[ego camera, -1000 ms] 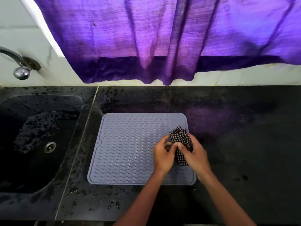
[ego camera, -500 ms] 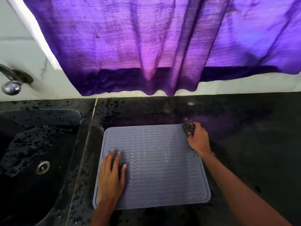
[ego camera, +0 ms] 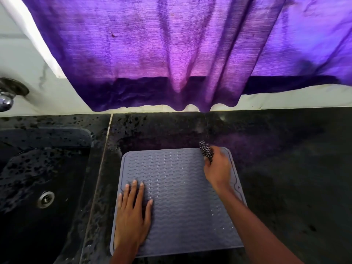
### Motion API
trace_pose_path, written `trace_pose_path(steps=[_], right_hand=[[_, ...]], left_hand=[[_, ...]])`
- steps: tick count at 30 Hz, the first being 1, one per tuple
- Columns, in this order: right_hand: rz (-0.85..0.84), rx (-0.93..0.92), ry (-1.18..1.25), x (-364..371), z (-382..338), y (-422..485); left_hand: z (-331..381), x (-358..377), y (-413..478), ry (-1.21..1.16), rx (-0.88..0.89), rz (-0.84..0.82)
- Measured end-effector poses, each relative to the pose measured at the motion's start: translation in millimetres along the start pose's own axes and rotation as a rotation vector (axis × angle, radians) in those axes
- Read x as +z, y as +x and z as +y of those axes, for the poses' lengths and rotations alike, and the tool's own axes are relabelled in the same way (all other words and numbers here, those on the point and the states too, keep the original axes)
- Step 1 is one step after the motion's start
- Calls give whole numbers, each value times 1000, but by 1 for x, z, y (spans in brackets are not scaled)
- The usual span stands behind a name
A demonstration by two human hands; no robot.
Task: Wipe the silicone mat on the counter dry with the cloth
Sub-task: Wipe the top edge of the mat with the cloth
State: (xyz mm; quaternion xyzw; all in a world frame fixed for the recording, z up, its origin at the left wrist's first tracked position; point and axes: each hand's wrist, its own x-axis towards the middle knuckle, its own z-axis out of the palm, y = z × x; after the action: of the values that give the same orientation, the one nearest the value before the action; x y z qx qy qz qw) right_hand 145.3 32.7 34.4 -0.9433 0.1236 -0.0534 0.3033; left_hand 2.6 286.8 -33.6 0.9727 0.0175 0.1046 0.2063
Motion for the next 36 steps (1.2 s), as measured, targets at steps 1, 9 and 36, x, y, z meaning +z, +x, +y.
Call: trace_pose_path(steps=[1,9,36], right_hand=[[-2,-5,14,6,-5,-2],[-81,-55,99,34,-46,-19],[-126,73,-3,13,-26,6]], left_hand=[[-1,1,0,2,0,-3],[0,0,0,-5,-9,-24],[-7,-11,-3,5,48,-141]])
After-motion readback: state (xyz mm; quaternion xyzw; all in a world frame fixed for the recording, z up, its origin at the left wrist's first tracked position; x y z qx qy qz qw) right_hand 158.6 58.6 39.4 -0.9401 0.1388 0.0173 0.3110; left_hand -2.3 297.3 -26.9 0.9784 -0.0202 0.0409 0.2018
